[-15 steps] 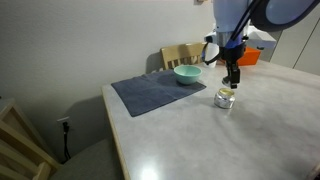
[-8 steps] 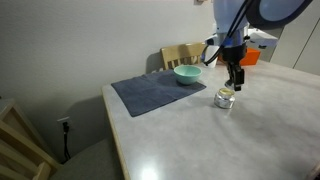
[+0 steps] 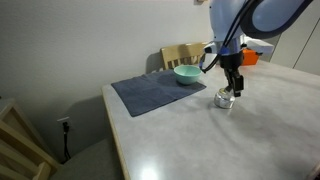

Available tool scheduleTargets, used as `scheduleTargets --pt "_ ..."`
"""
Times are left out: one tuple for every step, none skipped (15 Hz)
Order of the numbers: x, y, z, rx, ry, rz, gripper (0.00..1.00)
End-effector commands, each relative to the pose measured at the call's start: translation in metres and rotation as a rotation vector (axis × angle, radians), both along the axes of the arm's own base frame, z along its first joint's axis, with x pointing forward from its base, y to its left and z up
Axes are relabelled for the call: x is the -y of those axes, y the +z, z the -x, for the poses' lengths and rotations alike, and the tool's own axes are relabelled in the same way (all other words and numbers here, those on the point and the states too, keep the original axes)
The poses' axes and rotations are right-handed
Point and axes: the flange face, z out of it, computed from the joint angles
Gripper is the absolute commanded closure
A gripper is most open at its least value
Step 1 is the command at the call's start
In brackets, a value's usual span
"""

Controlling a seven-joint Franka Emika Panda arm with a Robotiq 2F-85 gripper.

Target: Cover the silver bottle with the silver lid

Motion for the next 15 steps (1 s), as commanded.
scheduleTargets --pt "-0.002 -0.005 -0.007 -0.020 0.022 0.001 0.56" --pt "-0.004 -0.006 -0.006 -0.018 0.026 0.005 0.56" --pt "-0.006 -0.007 -0.006 -0.017 0.030 0.008 0.56" --pt "-0.008 -0.007 -0.005 -0.015 0.034 0.011 0.56" --pt "-0.010 -0.006 -0.005 -0.012 0.036 0.012 0.56" --pt "-0.010 -0.006 -0.005 -0.010 0.040 0.013 0.56" --pt "-0.011 -0.005 -0.005 -0.008 0.039 0.013 0.56" --pt "-0.011 -0.005 -0.005 -0.005 0.038 0.014 0.56" --pt "-0.011 -0.003 -0.006 -0.002 0.036 0.016 0.56" --pt "-0.011 -0.002 -0.006 0.002 0.034 0.016 0.56" --pt "-0.010 0.000 -0.007 0.006 0.033 0.014 0.56" --pt "-0.009 0.002 -0.008 0.008 0.033 0.012 0.56" --pt "-0.008 0.004 -0.010 0.010 0.032 0.009 0.56" --pt "-0.007 0.006 -0.011 0.012 0.033 0.007 0.56" --pt "-0.007 0.007 -0.013 0.013 0.032 0.006 0.56"
